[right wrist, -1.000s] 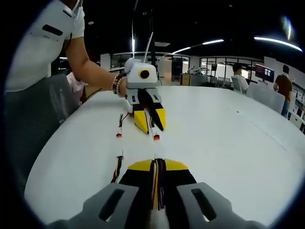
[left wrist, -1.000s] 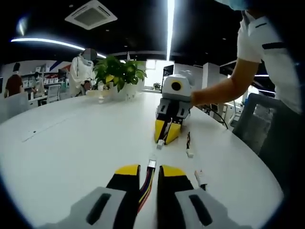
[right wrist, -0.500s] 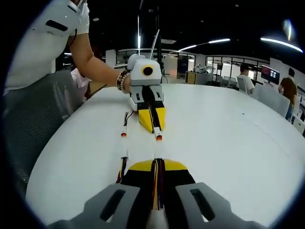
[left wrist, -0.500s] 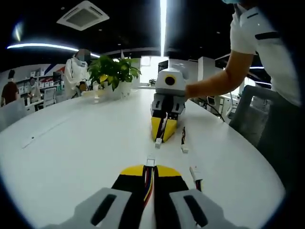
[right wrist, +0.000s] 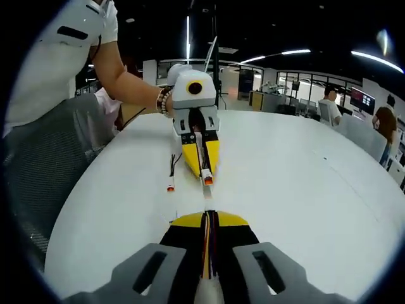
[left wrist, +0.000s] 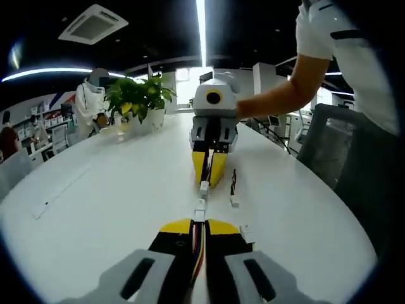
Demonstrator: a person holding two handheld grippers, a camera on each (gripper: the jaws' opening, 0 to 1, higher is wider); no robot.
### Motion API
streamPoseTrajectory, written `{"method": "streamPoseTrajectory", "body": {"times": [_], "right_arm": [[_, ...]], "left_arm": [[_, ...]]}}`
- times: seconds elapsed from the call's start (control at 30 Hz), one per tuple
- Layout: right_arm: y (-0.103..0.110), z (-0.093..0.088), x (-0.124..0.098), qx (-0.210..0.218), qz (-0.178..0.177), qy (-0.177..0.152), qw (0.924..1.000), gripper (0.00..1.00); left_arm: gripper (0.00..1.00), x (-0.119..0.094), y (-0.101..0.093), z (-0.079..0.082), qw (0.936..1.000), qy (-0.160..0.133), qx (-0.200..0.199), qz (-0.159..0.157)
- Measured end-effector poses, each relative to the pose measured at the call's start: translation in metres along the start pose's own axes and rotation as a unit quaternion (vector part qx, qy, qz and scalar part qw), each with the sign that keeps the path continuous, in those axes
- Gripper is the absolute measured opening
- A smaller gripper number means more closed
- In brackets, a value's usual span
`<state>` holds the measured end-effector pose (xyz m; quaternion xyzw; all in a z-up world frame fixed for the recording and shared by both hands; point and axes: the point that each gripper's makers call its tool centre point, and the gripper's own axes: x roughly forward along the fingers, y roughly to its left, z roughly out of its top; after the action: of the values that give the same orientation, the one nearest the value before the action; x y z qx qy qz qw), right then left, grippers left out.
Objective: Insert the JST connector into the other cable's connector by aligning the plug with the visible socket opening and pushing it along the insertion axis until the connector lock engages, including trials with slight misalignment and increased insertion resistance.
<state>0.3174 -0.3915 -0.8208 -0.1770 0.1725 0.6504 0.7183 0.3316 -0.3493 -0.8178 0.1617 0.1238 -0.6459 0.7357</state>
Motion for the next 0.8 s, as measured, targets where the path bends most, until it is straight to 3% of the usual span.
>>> {"method": "streamPoseTrajectory", "body": {"times": [0.23,0.43,0.8], "right_arm": [[0.005,0.025,0.000,-0.021,-0.002,-0.008,0.9997,0.02],[0.005,0.029,0.001,-0.036,0.004,-0.007,0.9993,0.02],[0.003,0.028,0.005,-0.043,0.008,0.004,0.9990,0.02]], "left_arm": [[0.01,-0.002,-0.003,0.012,0.9997,0.007,0.022,-0.005],[0.01,-0.001,-0.008,0.020,0.9994,0.007,0.032,-0.012],[0.01,-0.003,-0.010,0.019,0.9990,0.017,0.038,-0.017]]}}
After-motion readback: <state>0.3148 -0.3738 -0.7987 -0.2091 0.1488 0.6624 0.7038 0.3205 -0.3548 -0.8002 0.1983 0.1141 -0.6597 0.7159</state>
